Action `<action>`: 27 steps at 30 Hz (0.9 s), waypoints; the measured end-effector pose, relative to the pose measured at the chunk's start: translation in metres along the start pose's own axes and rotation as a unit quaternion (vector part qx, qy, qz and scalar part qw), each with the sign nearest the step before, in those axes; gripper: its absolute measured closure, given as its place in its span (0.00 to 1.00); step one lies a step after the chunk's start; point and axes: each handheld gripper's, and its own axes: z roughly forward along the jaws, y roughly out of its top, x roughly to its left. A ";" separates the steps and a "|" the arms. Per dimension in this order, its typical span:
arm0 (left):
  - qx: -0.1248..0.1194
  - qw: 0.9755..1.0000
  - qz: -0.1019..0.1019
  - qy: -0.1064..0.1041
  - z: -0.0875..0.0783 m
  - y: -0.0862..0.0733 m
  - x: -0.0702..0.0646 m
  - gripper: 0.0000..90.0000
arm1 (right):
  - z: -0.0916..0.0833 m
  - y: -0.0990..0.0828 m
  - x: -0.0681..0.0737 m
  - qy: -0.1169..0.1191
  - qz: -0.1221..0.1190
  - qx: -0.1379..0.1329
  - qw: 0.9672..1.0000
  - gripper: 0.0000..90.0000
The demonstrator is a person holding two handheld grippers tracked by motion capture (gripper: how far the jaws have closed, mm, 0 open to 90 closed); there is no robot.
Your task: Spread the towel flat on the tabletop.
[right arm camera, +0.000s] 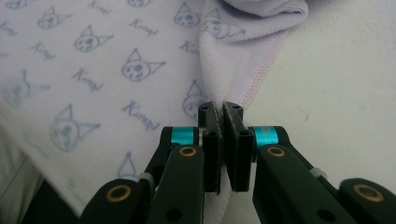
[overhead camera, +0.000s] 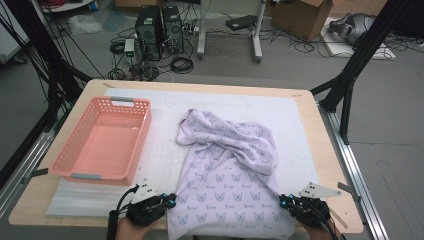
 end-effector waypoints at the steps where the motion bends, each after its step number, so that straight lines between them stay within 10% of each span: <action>1: 0.001 1.000 0.002 -0.002 -0.004 -0.002 -0.002 0.96 | -0.003 -0.002 0.000 0.002 0.001 -0.001 1.000 0.96; 8: 0.011 1.000 0.016 -0.020 -0.024 -0.020 -0.014 0.93 | -0.022 -0.015 0.012 0.034 -0.012 0.011 0.999 0.93; 11: 0.000 1.000 0.001 0.006 -0.020 -0.016 -0.010 0.61 | -0.023 -0.016 0.012 0.028 0.003 -0.004 1.000 0.75; 14: -0.022 0.999 -0.015 0.019 -0.014 -0.007 0.000 0.54 | -0.021 -0.010 0.007 0.021 0.014 -0.033 0.999 0.72; 22: -0.008 0.999 -0.024 0.034 0.021 0.014 0.016 0.57 | 0.011 0.004 -0.006 -0.020 0.023 -0.010 0.999 0.76; 27: 0.002 0.999 0.004 0.045 0.035 0.022 0.008 0.65 | 0.019 0.010 -0.004 -0.025 0.010 -0.013 1.000 0.88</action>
